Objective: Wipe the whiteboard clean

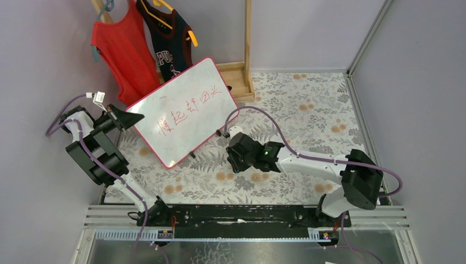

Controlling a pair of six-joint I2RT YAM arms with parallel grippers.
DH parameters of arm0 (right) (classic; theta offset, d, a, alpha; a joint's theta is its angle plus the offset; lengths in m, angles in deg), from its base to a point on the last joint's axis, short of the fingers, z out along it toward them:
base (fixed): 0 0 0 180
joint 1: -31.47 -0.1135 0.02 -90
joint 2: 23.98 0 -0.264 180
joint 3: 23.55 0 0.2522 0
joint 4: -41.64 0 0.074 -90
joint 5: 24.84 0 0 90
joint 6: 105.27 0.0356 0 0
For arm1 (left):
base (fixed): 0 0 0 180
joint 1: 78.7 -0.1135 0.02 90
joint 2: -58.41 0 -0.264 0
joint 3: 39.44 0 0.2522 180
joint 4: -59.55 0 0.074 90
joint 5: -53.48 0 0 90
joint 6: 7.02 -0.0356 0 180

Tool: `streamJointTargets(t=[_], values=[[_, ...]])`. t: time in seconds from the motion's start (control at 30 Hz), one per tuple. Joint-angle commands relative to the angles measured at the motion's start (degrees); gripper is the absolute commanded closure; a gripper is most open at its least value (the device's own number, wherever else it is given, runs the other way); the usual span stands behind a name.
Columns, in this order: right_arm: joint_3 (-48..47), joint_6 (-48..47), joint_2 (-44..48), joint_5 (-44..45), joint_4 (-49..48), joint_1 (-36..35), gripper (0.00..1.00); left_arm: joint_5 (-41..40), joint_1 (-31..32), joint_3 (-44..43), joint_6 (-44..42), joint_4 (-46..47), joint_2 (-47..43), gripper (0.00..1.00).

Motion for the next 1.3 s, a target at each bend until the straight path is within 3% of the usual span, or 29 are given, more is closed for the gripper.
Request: streamJointTargets(t=[0.0, 0.4, 0.73, 1.07, 1.27], values=[[-4.2, -1.7, -1.5, 0.8, -1.4, 1.9, 1.00, 0.3, -0.1, -1.1, -0.6, 0.3, 1.2, 1.00], [-16.7, -10.3, -7.9, -1.6, -2.2, 10.2, 1.00, -1.9, -0.1, -1.0, -2.5, 0.4, 2.7, 1.00], [-39.0, -18.6, -22.2, -6.1, -0.9, 18.8, 1.00, -3.7, -0.1, -0.7, -4.1, 0.4, 3.4, 1.00], [-63.5, -25.4, -39.5, -1.1, 1.6, 20.5, 1.00, -5.1, -0.1, -0.5, -4.6, 0.3, 3.0, 1.00], [-70.4, -26.5, -44.7, 0.7, 2.0, 21.1, 1.00, -6.2, -0.4, 0.2, -5.2, 0.4, 3.0, 1.00]])
